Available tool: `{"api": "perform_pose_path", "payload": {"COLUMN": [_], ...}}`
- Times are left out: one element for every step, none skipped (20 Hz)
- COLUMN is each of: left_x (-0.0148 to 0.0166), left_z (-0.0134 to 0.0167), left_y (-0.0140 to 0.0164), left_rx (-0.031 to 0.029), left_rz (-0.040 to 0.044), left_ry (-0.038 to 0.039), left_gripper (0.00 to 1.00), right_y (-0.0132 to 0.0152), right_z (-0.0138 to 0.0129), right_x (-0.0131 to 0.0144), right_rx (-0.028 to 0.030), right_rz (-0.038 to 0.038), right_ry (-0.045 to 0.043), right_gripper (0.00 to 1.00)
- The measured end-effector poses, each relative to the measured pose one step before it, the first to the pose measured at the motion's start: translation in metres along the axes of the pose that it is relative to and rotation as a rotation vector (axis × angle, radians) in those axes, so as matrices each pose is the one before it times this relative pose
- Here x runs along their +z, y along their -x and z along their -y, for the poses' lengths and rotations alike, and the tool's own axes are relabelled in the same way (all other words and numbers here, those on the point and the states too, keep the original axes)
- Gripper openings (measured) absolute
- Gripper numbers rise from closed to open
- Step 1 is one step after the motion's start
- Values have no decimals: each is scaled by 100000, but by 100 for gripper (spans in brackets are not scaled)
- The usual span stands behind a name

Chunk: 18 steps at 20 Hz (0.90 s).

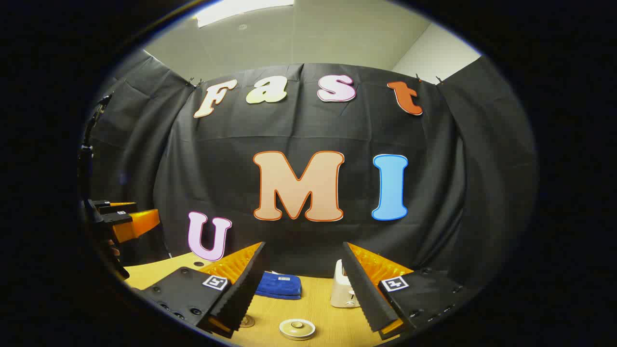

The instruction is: Open the teacup lid with one hand, grasp the water bottle and pour water into the teacup with the other hand; after pouring, place the water bottle on the coaster and then close the teacup lid.

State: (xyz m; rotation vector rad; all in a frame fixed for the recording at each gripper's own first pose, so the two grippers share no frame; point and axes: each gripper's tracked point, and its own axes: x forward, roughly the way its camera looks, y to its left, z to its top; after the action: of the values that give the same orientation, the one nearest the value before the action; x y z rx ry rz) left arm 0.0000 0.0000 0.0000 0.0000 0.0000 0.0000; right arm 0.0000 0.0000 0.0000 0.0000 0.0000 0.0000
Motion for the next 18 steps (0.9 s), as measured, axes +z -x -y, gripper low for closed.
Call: {"api": "perform_pose_path", "payload": {"left_x": [129, -26, -102, -69, 15, -39, 19, -24, 52, -60, 38, 30, 19, 17, -14, -22, 18, 28], "left_z": [-49, -4, 0, 10, 44, -135, -135, -40, -119, 16, -41, -117, -61, 8, -63, 2, -4, -163], "left_y": [-8, 144, 18, -53, -44, 84, 0, 71, -15, -54, 24, 80, 4, 78, 0, 55, -1, 70], "left_rx": [-36, -109, 62, 96, 53, 210, 404, 362, 332, 264, 261, 241, 280, 255, 204, 155, 111, 242], "left_rz": [361, 75, -226, -392, -153, -80, 86, 10, 55, -43, 64, 120, 52, 96, -7, -42, -4, 53], "left_ry": [-114, 16, -13, 11, 162, 214, 188, 71, -23, -84, -82, -179, -161, -22, -19, 2, -3, -45], "left_gripper": [92, 92, 92, 92, 92, 92, 94, 92, 95, 95, 95, 92, 92, 92, 92, 92, 92, 92], "right_y": [-17, -51, -67, -134, -77, 43, -145, -67, -33, -56, 6, -7, -93, 0, -120, -91, -99, -10], "right_z": [-194, -38, -26, -71, -43, -72, 40, 8, 2, 35, 27, 72, 61, -77, -31, 43, 105, -76], "right_x": [-253, -243, -195, -209, 1, -46, -27, -225, -323, -315, -64, -45, -18, -51, -44, -57, 18, -35], "right_rx": [515, 271, 167, -32, 171, 139, 116, 218, 137, 95, -2, 28, 60, 128, 103, -60, -95, 295], "right_rz": [-793, -728, -630, -512, -73, 0, -91, -440, -1296, -927, -240, 57, 42, -2, -116, -150, 96, 72], "right_ry": [13, 143, 16, 168, 61, 81, 91, 25, 137, 94, -5, -181, -205, -142, -101, -11, 47, 50], "right_gripper": [97, 100, 100, 100, 100, 99, 99, 98, 100, 100, 100, 99, 99, 98, 98, 97, 97, 96]}}
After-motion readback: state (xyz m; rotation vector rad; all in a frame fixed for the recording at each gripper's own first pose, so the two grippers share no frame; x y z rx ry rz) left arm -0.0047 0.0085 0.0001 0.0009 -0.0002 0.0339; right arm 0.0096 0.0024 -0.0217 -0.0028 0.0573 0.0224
